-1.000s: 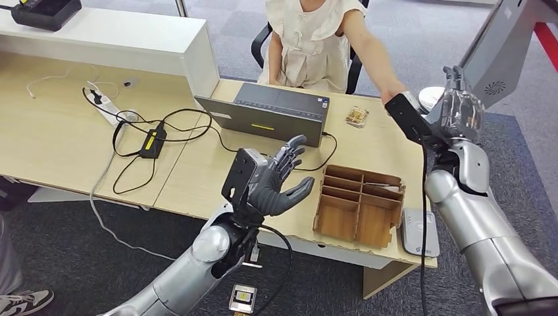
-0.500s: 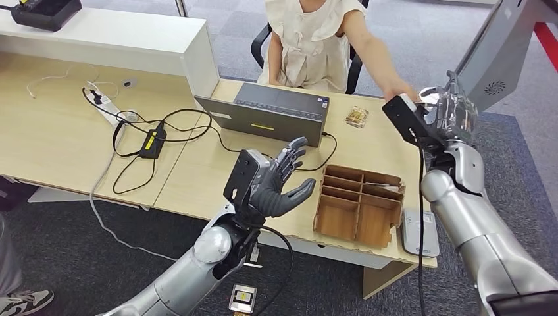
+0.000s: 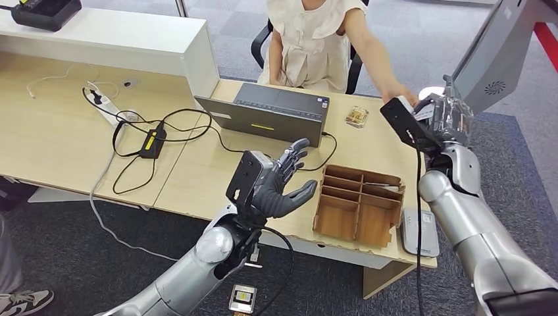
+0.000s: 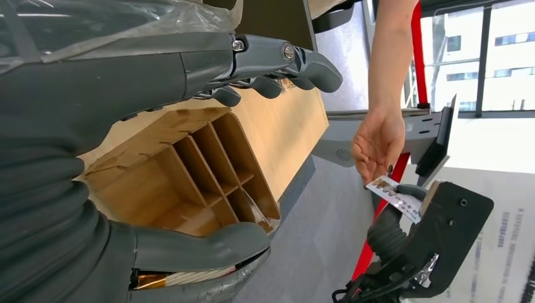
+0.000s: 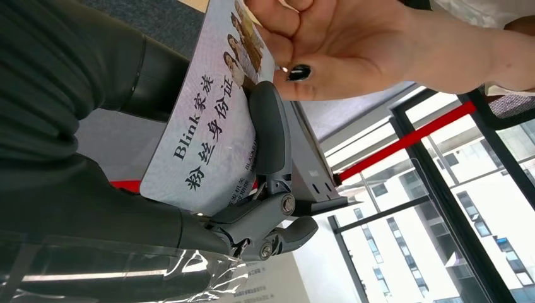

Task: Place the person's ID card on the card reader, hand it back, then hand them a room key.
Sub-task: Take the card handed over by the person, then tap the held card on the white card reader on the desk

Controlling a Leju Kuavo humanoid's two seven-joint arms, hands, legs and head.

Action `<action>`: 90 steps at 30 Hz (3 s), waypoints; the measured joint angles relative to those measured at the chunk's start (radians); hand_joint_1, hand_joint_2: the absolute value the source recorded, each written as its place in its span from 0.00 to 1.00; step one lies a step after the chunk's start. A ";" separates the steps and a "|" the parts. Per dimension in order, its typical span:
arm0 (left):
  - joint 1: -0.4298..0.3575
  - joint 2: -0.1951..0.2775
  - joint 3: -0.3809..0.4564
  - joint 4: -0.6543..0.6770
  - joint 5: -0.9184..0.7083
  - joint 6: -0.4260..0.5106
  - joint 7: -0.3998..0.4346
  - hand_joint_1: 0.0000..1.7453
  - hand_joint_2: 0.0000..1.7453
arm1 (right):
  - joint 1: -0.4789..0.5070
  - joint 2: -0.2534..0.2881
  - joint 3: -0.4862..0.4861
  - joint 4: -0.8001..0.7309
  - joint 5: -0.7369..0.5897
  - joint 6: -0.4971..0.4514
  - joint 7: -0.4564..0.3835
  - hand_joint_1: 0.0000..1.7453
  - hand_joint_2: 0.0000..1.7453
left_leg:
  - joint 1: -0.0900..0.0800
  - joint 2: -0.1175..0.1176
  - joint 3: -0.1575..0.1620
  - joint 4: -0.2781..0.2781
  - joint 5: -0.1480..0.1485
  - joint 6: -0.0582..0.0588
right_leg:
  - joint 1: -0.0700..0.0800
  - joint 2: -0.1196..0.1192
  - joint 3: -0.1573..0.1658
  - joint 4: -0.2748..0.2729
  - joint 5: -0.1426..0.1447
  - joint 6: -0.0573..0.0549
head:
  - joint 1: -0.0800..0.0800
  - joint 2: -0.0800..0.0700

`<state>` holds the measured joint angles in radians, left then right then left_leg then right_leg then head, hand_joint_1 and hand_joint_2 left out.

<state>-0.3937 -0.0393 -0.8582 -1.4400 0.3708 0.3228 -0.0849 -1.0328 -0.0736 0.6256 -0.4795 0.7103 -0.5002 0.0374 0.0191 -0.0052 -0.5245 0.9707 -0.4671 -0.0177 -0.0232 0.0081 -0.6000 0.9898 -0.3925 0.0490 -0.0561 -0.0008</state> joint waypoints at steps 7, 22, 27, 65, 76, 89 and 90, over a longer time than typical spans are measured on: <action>0.002 0.000 0.000 0.000 -0.007 0.015 0.005 0.00 1.00 | -0.001 0.012 -0.001 0.003 -0.120 -0.018 -0.064 1.00 1.00 | 0.000 0.000 0.000 0.000 0.000 0.000 | 0.000 0.000 0.000 0.000 0.000 0.000 | 0.000 0.000; 0.085 0.038 0.040 -0.051 -0.074 0.038 0.053 0.00 1.00 | 0.318 -0.106 -0.166 -0.483 -0.408 -0.128 0.021 1.00 1.00 | 0.000 0.000 0.001 0.000 -0.001 0.001 | 0.000 0.000 0.002 -0.002 -0.001 0.001 | 0.000 0.000; 0.110 0.050 0.055 -0.074 -0.086 0.035 0.059 0.00 1.00 | 0.485 -0.177 -0.283 -0.673 -0.400 -0.136 0.059 1.00 1.00 | 0.000 0.000 0.001 0.000 -0.002 0.002 | 0.000 0.000 0.002 -0.003 -0.001 0.001 | 0.000 0.000; 0.094 0.028 0.060 -0.071 -0.066 -0.021 0.022 0.00 1.00 | 0.689 -0.251 -0.280 -0.628 -0.078 0.155 0.095 1.00 1.00 | 0.000 0.000 0.000 0.000 -0.003 0.003 | 0.000 0.000 0.002 -0.003 -0.001 0.002 | 0.000 0.000; 0.098 0.028 0.063 -0.071 -0.078 -0.020 0.023 0.00 1.00 | 0.676 -0.279 -0.270 -0.570 -0.101 0.144 0.094 1.00 1.00 | 0.000 0.000 0.000 0.000 -0.003 0.003 | 0.000 0.000 0.002 -0.003 -0.001 0.002 | 0.000 0.000; 0.100 0.028 0.064 -0.071 -0.083 -0.022 0.027 0.00 1.00 | 0.696 -0.272 -0.231 -0.552 -0.081 0.153 0.108 1.00 1.00 | 0.000 0.000 0.000 0.000 -0.003 0.003 | 0.000 0.000 0.002 -0.003 -0.001 0.002 | 0.000 0.000; 0.101 0.028 0.064 -0.071 -0.084 -0.022 0.028 0.00 1.00 | 0.698 -0.271 -0.226 -0.548 -0.082 0.153 0.108 1.00 1.00 | 0.000 0.000 0.000 0.000 -0.003 0.003 | 0.000 0.000 0.002 -0.003 -0.001 0.002 | 0.000 0.000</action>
<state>-0.2931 -0.0114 -0.7944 -1.5114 0.2873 0.3010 -0.0567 -0.3349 -0.3446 0.3998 -1.0277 0.6280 -0.3474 0.1450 0.0191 -0.0049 -0.5242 0.9706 -0.4697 -0.0148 -0.0233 0.0083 -0.5979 0.9871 -0.3939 0.0511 -0.0563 -0.0008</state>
